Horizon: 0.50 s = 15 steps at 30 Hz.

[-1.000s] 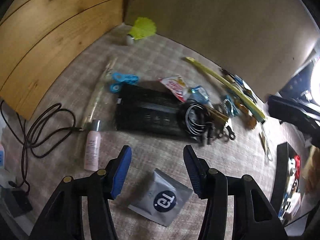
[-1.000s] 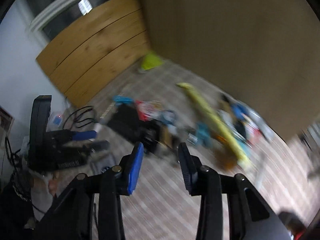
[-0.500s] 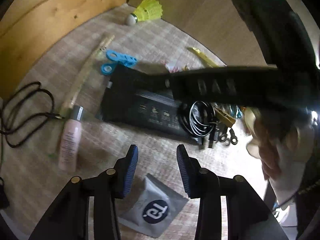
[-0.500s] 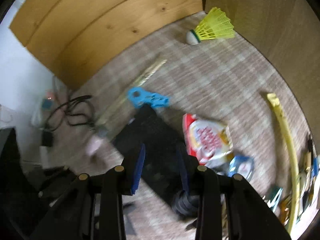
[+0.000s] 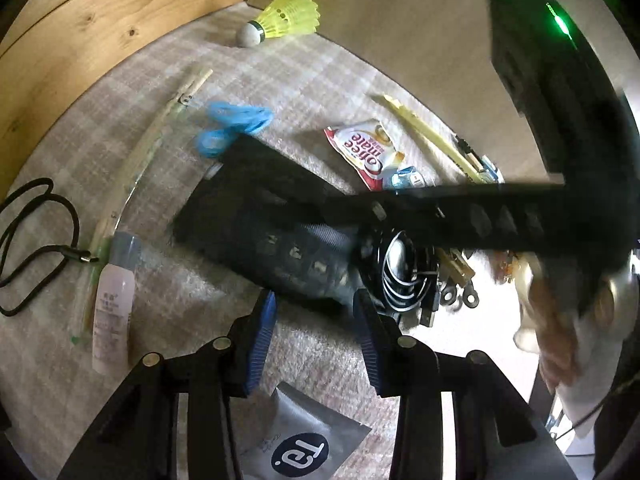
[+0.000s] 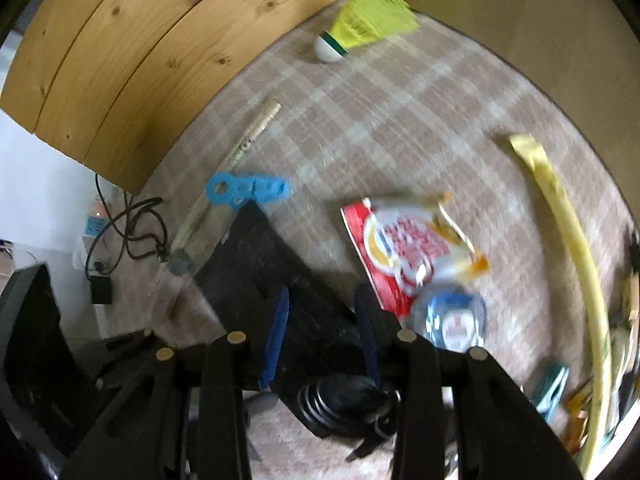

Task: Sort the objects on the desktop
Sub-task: 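Move the right tool back over the pile toward the black pouch, then close the right tool on the black pouch and lift it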

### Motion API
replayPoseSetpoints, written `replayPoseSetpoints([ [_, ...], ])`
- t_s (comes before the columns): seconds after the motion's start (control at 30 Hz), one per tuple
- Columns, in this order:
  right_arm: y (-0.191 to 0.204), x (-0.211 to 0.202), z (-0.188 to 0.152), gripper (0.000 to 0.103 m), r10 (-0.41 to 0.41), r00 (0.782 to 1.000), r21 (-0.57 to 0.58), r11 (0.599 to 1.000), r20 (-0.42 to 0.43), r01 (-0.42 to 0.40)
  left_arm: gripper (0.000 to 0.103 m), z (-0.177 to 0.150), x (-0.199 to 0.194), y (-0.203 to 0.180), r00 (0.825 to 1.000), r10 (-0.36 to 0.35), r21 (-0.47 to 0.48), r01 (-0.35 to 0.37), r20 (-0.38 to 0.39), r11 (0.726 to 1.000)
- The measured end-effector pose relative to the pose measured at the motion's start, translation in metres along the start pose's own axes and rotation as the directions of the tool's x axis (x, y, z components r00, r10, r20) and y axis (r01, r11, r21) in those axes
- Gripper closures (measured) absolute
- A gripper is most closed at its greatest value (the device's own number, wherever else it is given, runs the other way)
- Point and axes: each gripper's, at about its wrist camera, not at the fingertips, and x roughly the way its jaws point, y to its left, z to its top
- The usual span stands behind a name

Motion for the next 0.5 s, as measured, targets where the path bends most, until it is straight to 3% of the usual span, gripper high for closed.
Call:
replayPoseSetpoints([
  [0.17,-0.010,-0.006,-0.037,0.069,0.074,0.997,0.079,0.994,0.000,-0.073,0.066,-0.003,-0.001,-0.002,1.000,0.001,0.035,-0.001,0.002,0.999],
  [0.23,-0.012,-0.008,-0.045,0.079,0.029,0.999,0.090,0.995,0.028,-0.031,0.066,0.000,0.000,0.000,1.000,-0.005,0.033,0.005,0.003,0.999],
  [0.37,-0.004,-0.012,-0.036,0.079,-0.044,0.997,0.071,0.997,0.064,0.039,0.065,0.006,0.006,-0.006,1.000,0.007,0.083,-0.006,-0.009,0.997],
  [0.5,0.003,-0.006,-0.029,0.077,-0.053,0.996,0.075,0.996,0.067,0.048,0.064,0.012,0.009,-0.004,1.000,-0.024,0.053,0.024,0.000,0.998],
])
